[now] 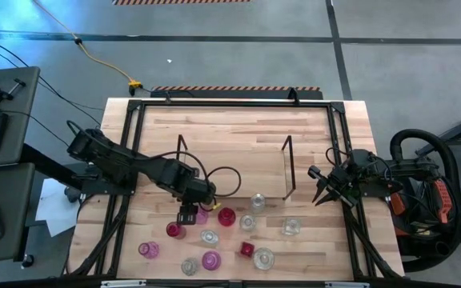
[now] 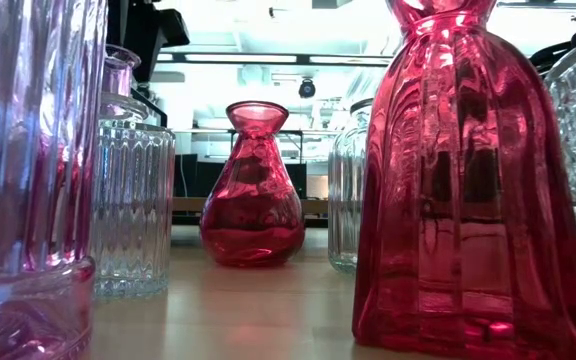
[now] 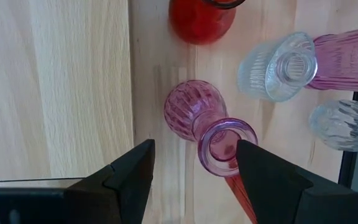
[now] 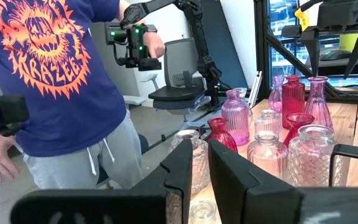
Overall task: Sort vases onto shelf
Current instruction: Put the pink vase on the shelf
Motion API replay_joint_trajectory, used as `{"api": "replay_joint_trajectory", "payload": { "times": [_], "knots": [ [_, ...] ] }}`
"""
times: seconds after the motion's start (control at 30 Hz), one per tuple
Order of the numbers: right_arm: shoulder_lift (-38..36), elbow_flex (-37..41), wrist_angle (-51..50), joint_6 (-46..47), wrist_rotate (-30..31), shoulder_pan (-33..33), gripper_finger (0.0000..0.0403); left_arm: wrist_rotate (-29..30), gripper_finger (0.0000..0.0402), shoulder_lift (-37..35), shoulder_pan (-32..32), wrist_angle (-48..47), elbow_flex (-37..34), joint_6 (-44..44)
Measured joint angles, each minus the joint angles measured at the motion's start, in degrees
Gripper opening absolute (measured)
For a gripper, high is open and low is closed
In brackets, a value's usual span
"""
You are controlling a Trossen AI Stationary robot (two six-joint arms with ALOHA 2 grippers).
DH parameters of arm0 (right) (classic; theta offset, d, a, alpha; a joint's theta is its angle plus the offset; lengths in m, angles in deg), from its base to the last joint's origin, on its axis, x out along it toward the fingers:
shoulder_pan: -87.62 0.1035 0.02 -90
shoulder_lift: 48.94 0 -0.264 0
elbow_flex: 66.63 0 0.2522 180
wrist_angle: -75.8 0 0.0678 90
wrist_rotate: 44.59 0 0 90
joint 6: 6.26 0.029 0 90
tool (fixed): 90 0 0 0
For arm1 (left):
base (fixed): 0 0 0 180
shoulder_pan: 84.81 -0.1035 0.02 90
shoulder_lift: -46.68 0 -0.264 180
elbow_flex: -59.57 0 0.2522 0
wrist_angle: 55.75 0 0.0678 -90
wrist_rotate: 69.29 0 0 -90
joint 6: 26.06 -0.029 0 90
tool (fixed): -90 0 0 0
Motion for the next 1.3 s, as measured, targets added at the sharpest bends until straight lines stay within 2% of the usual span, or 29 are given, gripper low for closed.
{"api": "replay_joint_trajectory", "payload": {
  "times": [0.53,0.7,0.9,1.0,1.3],
  "knots": [
    [0.37,-0.02,0.00,0.00,0.02,0.01,0.0048,-1.85,0.0207,2.38,0.17,1.45,-1.73,0.32],
    [0.37,0.00,0.00,0.00,0.02,0.01,0.0048,-1.49,0.0164,2.36,0.17,1.42,-1.73,0.33],
    [0.37,0.00,0.00,0.00,0.02,0.00,0.0048,-2.04,0.0070,2.34,0.17,1.42,-1.73,0.32],
    [0.37,-0.02,0.00,0.00,0.02,-0.01,0.0048,-4.10,0.0026,2.24,0.17,1.40,-1.73,0.51],
    [0.37,-0.02,0.00,0.00,0.02,0.01,0.0048,-6.13,0.0029,2.12,0.10,1.31,-1.70,1.02]
  ]
}}
